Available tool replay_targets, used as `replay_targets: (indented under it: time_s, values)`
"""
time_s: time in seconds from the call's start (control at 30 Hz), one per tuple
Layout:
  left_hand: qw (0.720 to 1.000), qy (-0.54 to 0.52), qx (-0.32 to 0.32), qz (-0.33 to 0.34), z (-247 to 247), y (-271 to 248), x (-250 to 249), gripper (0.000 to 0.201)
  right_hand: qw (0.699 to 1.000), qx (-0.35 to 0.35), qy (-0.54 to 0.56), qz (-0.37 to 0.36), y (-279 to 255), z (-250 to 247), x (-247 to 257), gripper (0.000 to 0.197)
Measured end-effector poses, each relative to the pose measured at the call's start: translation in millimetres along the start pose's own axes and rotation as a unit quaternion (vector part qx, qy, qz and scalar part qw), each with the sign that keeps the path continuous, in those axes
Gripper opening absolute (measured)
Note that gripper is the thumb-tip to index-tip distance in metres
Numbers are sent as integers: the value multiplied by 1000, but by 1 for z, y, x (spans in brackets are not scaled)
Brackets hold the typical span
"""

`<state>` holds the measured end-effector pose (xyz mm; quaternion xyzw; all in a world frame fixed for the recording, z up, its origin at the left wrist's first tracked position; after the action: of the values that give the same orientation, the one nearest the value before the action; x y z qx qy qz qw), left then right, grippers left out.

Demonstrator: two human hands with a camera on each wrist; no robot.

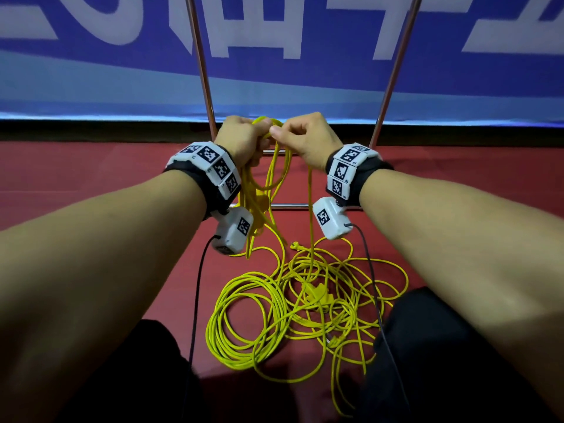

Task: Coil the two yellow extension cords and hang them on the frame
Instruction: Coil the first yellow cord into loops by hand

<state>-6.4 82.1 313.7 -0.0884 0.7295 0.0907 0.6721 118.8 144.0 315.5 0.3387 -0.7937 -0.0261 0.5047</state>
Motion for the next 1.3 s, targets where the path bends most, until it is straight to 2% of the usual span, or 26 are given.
replay_targets:
  time_s: [0.07, 0.17, 0.23, 0.27, 0.33, 0.43, 0.5, 0.57, 0.7, 0.83, 0.9, 1.03, 1.1, 1.13, 1.2, 1.23, 1.3]
  values:
    - [999, -17, -28, 1, -5, 2, -3, 38, 998, 28, 37, 36, -4, 8, -10, 42]
    - [995, -56, -79, -1, -21, 9, -4, 40, 980, 82, 99, 149, -18, 19, -38, 49]
    - [993, -79, -86, 1, -27, 12, -4, 41, 962, 70, 142, 225, -26, 15, -53, 53]
    - [994, -77, -82, 2, -28, 13, -3, 42, 958, 46, 150, 238, -25, 9, -56, 53]
    - [996, -51, -66, 3, -25, 11, -3, 41, 968, -20, 123, 216, -18, -9, -57, 51]
    - [999, -18, -29, -12, -13, 3, -3, 32, 984, -96, 67, 137, -8, -32, -48, 48]
    - [1000, -9, -9, -24, -6, -1, 0, 27, 990, -96, 40, 95, -5, -32, -38, 47]
    - [999, 15, -4, -32, -3, -4, 6, 24, 996, -66, 5, 66, -2, -20, -27, 47]
    - [997, 62, -16, -39, 2, -2, 11, 28, 998, -33, -34, 37, 2, -1, -12, 49]
    - [996, 62, -39, -42, 3, 3, 9, 27, 997, -56, -25, 51, 3, 1, -18, 67]
    - [997, 40, -50, -38, 1, 4, 9, 28, 997, -42, 10, 71, 0, 3, -23, 72]
    - [994, 9, -97, -39, -14, 8, 10, 35, 984, 70, 57, 156, -20, 16, -49, 52]
    - [994, -5, -105, -39, -20, 10, 10, 36, 958, 136, 47, 247, -40, 17, -78, 55]
    - [994, -4, -101, -37, -22, 11, 10, 35, 943, 147, 76, 289, -49, 17, -90, 55]
    - [996, 6, -88, -32, -23, 9, 9, 35, 924, 119, 145, 332, -56, 11, -101, 56]
    - [996, 8, -80, -29, -22, 8, 9, 35, 925, 97, 146, 337, -56, 5, -99, 57]
    - [998, 16, -58, -25, -19, 5, 9, 35, 946, 30, 116, 302, -46, -11, -90, 56]
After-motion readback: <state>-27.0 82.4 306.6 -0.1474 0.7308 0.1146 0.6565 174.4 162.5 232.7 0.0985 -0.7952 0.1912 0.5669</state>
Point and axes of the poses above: each hand's wrist, its own y-axis towards the middle knuckle, its own z-axis out of the palm, x = y × z, the point moved 7 cm from there along y, towards the middle knuckle, and after that the axes turned 1 degree about -z, right-handed, at the moved point
